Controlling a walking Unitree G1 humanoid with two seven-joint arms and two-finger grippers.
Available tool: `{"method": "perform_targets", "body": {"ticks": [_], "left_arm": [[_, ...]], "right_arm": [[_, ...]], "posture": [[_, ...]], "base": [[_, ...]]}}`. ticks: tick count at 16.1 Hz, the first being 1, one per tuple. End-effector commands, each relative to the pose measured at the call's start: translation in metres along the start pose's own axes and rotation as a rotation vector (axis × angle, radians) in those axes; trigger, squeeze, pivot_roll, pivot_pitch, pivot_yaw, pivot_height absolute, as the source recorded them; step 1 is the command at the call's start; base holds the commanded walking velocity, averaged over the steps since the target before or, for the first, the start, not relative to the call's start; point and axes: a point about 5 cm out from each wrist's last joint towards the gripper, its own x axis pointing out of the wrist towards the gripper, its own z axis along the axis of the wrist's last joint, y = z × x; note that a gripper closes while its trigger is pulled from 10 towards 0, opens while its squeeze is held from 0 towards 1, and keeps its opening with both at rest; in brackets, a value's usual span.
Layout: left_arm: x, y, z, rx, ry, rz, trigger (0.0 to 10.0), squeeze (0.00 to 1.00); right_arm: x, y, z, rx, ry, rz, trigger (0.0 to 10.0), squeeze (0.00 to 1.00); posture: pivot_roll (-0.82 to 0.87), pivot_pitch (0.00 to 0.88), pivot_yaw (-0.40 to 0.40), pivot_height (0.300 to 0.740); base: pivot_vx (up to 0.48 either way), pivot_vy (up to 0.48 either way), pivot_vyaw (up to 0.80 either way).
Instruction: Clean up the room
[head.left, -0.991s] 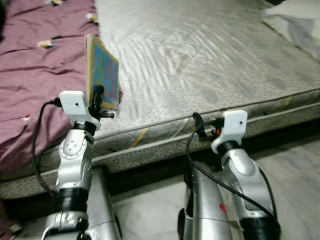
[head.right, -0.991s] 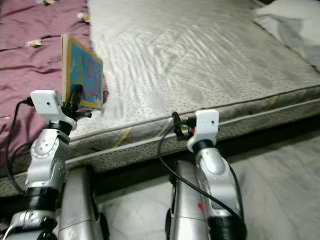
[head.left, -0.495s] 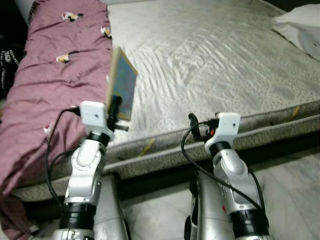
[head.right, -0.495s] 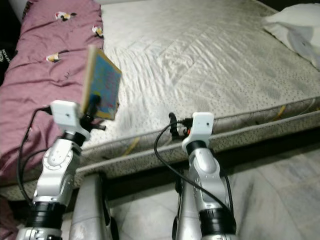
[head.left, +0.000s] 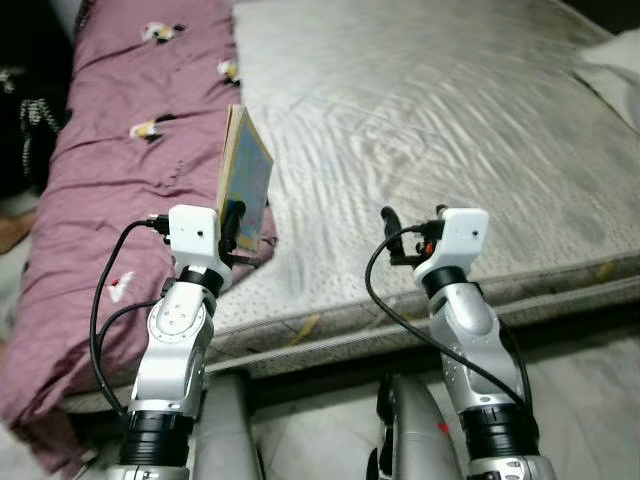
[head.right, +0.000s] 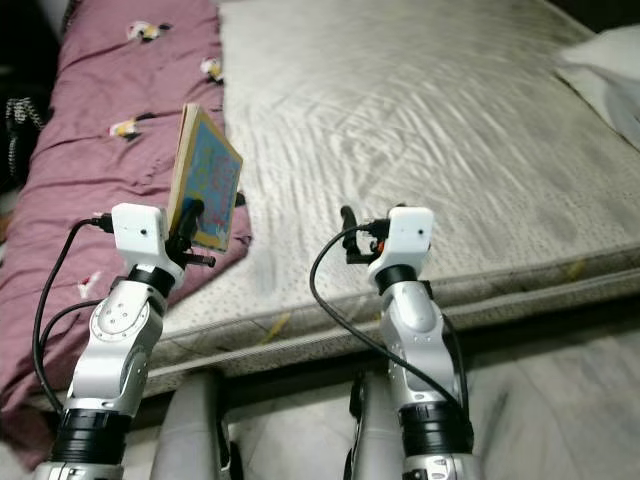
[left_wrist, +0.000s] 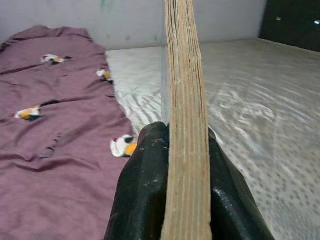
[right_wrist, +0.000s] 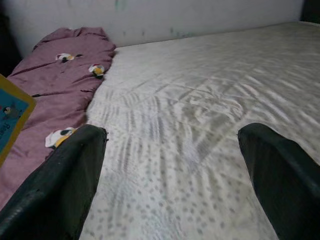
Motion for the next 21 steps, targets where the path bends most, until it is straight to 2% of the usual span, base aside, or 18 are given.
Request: {"method": "perform_targets", "body": {"ticks": [1, 6, 7, 9, 21], "left_arm": [[0.000, 0.001, 0.015, 0.026, -0.068, 0.030, 10.0, 0.00], [-0.003, -0.002, 0.007, 0.024, 0.006, 0.062, 10.0, 0.00], [-0.006, -0.003, 0.005, -0.005, 0.009, 0.031, 10.0, 0.00], [-0.009, -0.002, 0.001, 0.037, 0.033, 0.052, 10.0, 0.00], [-0.017, -0.008, -0.006, 0.048, 0.075, 0.037, 10.0, 0.00]], "right_arm": [[0.000, 0.001, 0.004, 0.009, -0.015, 0.006, 10.0, 0.00], [-0.001, 0.003, 0.003, 0.014, -0.011, 0.006, 10.0, 0.00], [-0.002, 0.002, 0.003, 0.012, -0.011, 0.004, 10.0, 0.00], [-0.002, 0.002, 0.003, 0.011, -0.012, 0.002, 10.0, 0.00], [-0.002, -0.008, 0.004, -0.035, -0.014, -0.043, 10.0, 0.00]], "posture": [[0.00, 0.000, 0.022, 0.693], [0.00, 0.000, 0.019, 0.740], [0.00, 0.000, 0.020, 0.740], [0.00, 0.000, 0.019, 0.740], [0.01, 0.000, 0.006, 0.740]], "base": [[0.000, 0.000, 0.00], [0.000, 0.000, 0.00], [0.000, 0.000, 0.00], [0.000, 0.000, 0.00], [0.000, 0.000, 0.00]]}}
